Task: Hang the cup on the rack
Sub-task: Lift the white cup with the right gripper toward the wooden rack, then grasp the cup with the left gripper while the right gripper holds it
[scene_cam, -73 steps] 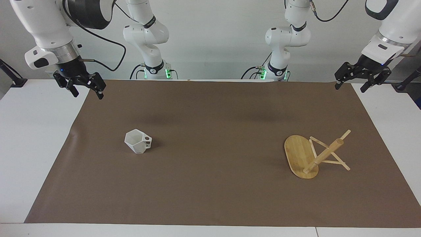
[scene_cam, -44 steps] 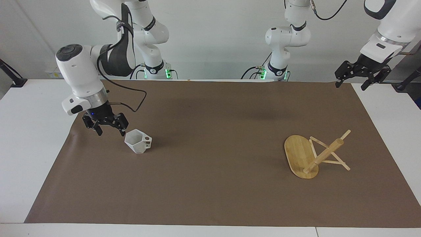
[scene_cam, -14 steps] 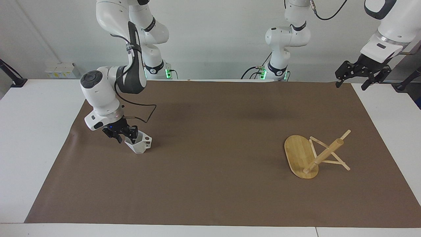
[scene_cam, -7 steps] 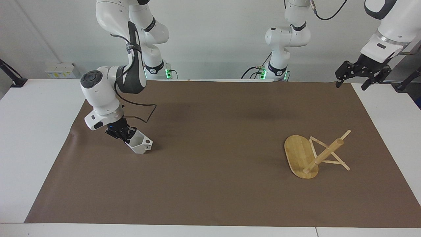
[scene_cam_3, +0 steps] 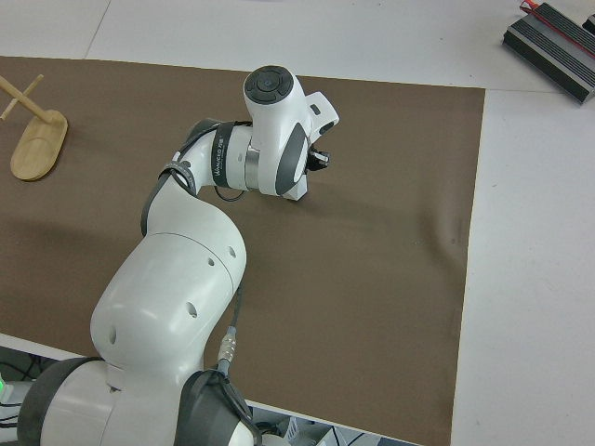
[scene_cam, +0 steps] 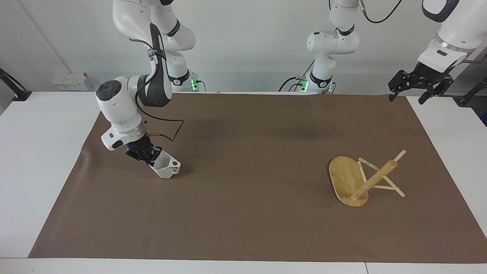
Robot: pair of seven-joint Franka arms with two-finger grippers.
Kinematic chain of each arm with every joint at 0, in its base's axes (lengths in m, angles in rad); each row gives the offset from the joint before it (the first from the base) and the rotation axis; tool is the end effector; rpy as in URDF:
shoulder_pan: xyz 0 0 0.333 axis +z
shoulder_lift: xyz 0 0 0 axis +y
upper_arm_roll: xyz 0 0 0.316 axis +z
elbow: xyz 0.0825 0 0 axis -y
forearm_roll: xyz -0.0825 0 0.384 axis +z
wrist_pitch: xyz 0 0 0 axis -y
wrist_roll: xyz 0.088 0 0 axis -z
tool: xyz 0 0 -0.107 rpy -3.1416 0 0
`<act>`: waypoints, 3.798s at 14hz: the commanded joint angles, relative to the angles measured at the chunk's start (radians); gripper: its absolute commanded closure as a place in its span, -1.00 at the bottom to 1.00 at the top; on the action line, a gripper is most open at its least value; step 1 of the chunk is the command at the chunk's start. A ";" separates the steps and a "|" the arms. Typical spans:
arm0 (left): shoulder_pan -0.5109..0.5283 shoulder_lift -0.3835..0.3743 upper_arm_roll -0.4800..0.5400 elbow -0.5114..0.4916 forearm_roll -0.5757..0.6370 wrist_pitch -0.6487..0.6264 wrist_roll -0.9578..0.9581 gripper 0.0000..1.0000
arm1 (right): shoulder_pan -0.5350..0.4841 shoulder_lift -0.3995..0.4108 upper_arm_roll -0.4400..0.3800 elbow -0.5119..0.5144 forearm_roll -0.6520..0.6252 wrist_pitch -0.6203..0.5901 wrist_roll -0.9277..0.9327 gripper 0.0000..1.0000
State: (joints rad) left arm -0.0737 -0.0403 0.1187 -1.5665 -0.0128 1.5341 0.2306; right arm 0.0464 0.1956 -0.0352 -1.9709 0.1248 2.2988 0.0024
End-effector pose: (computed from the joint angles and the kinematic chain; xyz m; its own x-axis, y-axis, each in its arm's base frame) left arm 0.5380 0.0243 0.6452 0.9827 -0.1850 0.0114 -0.1852 -0.9826 0.0154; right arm 0.6078 0.0102 0.3855 0.9891 -0.0726 0.1281 -0.0604 -0.9935 -0.0966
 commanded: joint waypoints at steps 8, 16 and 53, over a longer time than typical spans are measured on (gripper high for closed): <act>0.009 -0.035 -0.001 -0.041 0.013 0.003 0.007 -1.00 | -0.010 -0.004 0.069 0.207 0.603 -0.209 -0.196 1.00; -0.008 -0.038 -0.011 -0.058 -0.086 0.014 0.176 -1.00 | 0.001 -0.004 0.231 0.218 0.874 -0.133 -0.168 1.00; -0.293 -0.104 -0.024 -0.503 -0.855 0.437 1.173 -1.00 | -0.005 0.001 0.457 0.268 0.904 -0.167 0.048 1.00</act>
State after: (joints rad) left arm -0.3496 -0.1107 0.0851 -2.0319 -0.8431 1.9396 1.4130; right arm 0.0534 0.1935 0.4093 -1.7153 1.0348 2.1131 0.0270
